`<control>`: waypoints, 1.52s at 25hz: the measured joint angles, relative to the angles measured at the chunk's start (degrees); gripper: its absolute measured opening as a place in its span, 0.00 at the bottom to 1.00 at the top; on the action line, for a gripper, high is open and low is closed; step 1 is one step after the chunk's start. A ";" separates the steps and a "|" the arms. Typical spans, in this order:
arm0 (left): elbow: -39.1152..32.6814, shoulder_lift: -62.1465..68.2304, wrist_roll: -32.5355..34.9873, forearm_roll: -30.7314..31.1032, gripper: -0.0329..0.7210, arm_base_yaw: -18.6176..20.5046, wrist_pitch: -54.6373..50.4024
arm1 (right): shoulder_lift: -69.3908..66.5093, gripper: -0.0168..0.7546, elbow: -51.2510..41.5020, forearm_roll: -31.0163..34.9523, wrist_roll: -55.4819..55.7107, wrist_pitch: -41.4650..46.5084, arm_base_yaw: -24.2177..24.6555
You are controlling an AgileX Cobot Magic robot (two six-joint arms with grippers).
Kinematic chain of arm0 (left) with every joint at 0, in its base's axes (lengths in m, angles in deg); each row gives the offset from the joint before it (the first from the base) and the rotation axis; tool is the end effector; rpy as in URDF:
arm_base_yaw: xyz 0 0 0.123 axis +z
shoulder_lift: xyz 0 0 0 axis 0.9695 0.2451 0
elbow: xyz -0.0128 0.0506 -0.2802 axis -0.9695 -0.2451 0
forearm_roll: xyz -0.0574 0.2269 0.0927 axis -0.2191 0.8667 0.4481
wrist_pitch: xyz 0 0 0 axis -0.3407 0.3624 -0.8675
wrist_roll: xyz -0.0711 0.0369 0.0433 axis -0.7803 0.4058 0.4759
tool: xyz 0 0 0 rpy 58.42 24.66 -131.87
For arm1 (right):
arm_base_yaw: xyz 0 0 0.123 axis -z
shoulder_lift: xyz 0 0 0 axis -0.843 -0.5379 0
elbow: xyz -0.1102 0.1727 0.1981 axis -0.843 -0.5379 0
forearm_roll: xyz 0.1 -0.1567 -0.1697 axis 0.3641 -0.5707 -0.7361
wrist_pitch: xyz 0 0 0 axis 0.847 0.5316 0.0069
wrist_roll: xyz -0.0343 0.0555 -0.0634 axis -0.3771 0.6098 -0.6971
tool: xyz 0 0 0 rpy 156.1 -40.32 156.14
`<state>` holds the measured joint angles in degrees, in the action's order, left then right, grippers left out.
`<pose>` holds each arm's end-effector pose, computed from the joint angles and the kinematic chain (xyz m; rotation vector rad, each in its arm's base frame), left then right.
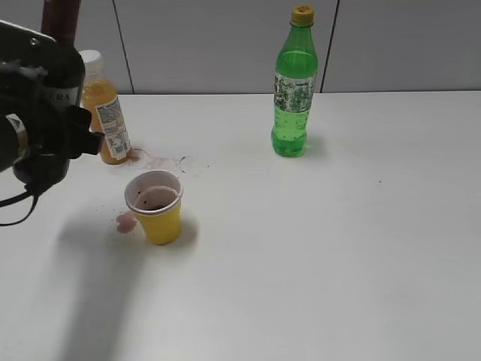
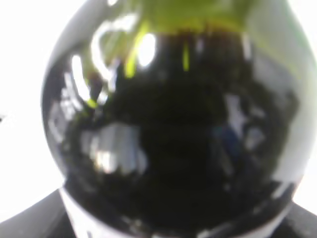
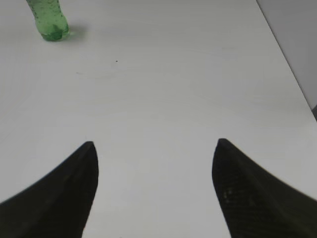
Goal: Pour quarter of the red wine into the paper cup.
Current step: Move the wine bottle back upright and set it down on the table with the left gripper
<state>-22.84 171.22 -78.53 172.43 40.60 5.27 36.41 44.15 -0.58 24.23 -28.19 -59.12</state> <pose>0.2540 -0.1121 0.2186 0.2957 2.0532 0.3438 -0.0036 -0.0001 0.2750 -0.0428 2.0426 0.0100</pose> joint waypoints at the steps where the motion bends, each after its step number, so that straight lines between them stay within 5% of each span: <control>1: 0.00 -0.80 -0.15 0.00 0.75 1.07 1.93 | 0.00 0.73 0.00 0.00 0.00 0.00 0.00; 8: 5.44 -3.71 0.84 0.05 0.75 8.39 21.66 | 0.00 0.73 0.00 0.00 0.00 0.00 0.00; 17: 14.50 -3.43 15.78 -0.63 0.75 19.66 53.31 | 0.00 0.73 0.00 0.00 0.00 0.00 0.00; 22: 14.79 1.71 36.26 -20.13 0.75 28.36 75.46 | 0.00 0.73 0.00 0.00 0.00 0.00 0.00; 30: 18.00 12.67 51.53 -32.46 0.75 29.83 81.04 | 0.00 0.73 0.00 0.00 0.00 0.00 0.00; 38: 21.92 25.65 67.38 -42.25 0.75 25.41 86.13 | 0.00 0.73 0.00 0.00 0.00 0.00 0.00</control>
<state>-0.92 196.87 -11.16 130.17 66.01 91.40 36.41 44.15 -0.58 24.23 -28.19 -59.12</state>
